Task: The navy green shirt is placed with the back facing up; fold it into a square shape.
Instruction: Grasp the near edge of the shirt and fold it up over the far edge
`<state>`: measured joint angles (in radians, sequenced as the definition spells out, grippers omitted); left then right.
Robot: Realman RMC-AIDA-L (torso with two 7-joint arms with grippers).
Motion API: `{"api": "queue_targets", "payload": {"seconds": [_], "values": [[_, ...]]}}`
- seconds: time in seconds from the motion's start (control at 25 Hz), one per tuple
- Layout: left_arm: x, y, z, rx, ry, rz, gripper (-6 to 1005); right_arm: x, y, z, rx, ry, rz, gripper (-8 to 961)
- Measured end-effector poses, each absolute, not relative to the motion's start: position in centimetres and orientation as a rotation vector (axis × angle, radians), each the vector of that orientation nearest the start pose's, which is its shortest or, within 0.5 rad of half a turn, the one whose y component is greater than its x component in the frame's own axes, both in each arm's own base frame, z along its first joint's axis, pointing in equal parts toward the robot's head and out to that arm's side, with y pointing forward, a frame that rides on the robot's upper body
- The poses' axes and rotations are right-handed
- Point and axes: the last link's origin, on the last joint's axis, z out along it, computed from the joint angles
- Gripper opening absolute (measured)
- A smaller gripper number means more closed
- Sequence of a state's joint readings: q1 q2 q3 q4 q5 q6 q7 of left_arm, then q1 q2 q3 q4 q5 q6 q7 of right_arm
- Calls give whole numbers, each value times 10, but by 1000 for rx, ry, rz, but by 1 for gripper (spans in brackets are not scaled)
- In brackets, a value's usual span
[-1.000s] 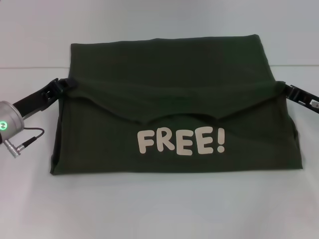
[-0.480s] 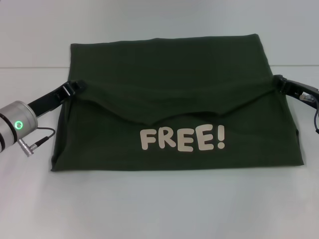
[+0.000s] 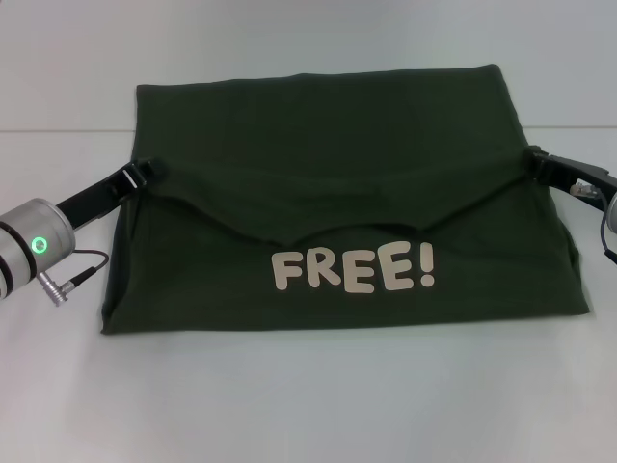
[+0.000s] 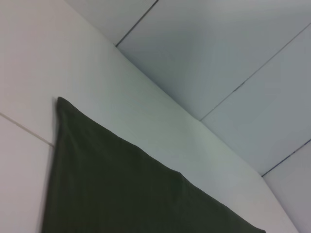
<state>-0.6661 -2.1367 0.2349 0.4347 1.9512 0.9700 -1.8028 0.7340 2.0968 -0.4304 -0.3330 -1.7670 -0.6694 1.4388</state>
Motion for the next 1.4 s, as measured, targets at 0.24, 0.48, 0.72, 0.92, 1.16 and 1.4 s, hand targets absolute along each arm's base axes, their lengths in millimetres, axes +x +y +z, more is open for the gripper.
{"api": "queue_targets", "payload": {"seconds": [0.24, 0.48, 0.72, 0.92, 1.16, 1.4], "values": [[-304, 398, -2, -1726, -1503, -970, 38, 303, 428, -9, -1816, 1181, 619, 161], [-303, 398, -4, -1683, -1483, -1006, 47, 305, 426, -9, -1826, 1163, 611, 177], [-305, 391, -6, -1668, -1465, -1044, 134, 312, 417, -2, -1813, 1173, 667, 194], [-309, 388, -7, -1663, -1472, -1031, 326, 318, 409, 7, -1780, 1168, 749, 443], [-317, 387, -13, -1632, -1527, -970, 593, 324, 399, 10, -1773, 1178, 797, 704], [-324, 383, -17, -1606, -1570, -945, 790, 328, 393, 10, -1766, 1186, 807, 830]]}}
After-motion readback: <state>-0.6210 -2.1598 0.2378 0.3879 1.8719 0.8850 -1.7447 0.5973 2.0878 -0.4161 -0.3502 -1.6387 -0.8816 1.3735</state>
